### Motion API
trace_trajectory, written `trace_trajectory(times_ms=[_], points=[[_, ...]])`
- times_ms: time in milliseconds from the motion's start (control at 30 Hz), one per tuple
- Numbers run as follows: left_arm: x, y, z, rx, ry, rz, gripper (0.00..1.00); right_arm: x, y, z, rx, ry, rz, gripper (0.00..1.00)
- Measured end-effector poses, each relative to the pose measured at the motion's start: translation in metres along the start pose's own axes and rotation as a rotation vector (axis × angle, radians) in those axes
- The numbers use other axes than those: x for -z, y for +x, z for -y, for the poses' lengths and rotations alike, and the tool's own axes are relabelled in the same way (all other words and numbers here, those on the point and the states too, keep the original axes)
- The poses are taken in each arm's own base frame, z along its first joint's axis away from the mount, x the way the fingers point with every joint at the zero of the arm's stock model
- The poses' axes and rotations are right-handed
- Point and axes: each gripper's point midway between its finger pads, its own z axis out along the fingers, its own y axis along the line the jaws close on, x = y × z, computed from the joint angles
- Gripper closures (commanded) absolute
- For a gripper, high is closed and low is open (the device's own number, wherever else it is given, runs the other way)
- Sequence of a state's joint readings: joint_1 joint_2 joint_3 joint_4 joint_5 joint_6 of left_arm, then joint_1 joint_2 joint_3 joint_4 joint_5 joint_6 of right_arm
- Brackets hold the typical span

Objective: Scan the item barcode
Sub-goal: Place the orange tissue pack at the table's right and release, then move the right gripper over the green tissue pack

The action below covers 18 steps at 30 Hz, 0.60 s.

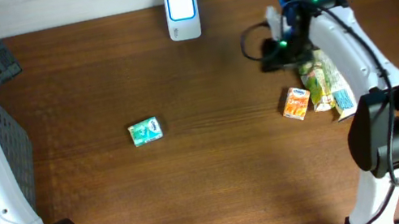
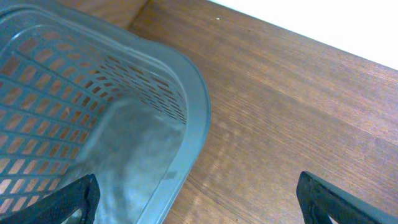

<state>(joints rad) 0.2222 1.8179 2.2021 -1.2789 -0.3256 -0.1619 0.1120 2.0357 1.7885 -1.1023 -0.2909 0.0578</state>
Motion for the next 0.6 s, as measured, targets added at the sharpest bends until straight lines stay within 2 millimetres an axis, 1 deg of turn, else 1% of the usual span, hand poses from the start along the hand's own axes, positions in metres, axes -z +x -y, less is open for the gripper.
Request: trace_trajectory(times_ms=[33,100,167,233,267,333,367,400,467,500,600], points=[[0.0,0.0,0.0,0.0,0.0,0.0,0.01,-0.003,-0.005,-0.023,0.035,-0.06,0.02,0.5],[0.0,0.0,0.0,0.0,0.0,0.0,0.01,-0.008,-0.008,-0.062,0.097,-0.142,0.039,0.5],[0.0,0.0,0.0,0.0,0.0,0.0,0.01,-0.013,-0.008,-0.091,0.156,-0.186,0.056,0.5],[0.0,0.0,0.0,0.0,0.0,0.0,0.01,-0.017,-0.008,-0.111,0.2,-0.208,0.067,0.46],[0.0,0.0,0.0,0.0,0.0,0.0,0.01,-0.02,-0.006,-0.12,0.222,-0.215,0.069,0.45],[0.0,0.0,0.0,0.0,0.0,0.0,0.01,-0.026,-0.001,-0.15,0.284,-0.245,0.076,0.45],[0.0,0.0,0.0,0.0,0.0,0.001,0.01,-0.033,0.001,-0.163,0.316,-0.258,0.078,0.45],[0.0,0.0,0.0,0.0,0.0,0.0,0.01,-0.042,0.004,-0.171,0.335,-0.264,0.073,0.45],[0.0,0.0,0.0,0.0,0.0,0.0,0.01,-0.068,0.014,-0.19,0.376,-0.276,0.041,0.45],[0.0,0.0,0.0,0.0,0.0,0.001,0.01,-0.077,0.019,-0.197,0.393,-0.281,0.029,0.45],[0.0,0.0,0.0,0.0,0.0,0.0,0.01,-0.095,0.031,-0.232,0.472,-0.311,0.037,0.45]])
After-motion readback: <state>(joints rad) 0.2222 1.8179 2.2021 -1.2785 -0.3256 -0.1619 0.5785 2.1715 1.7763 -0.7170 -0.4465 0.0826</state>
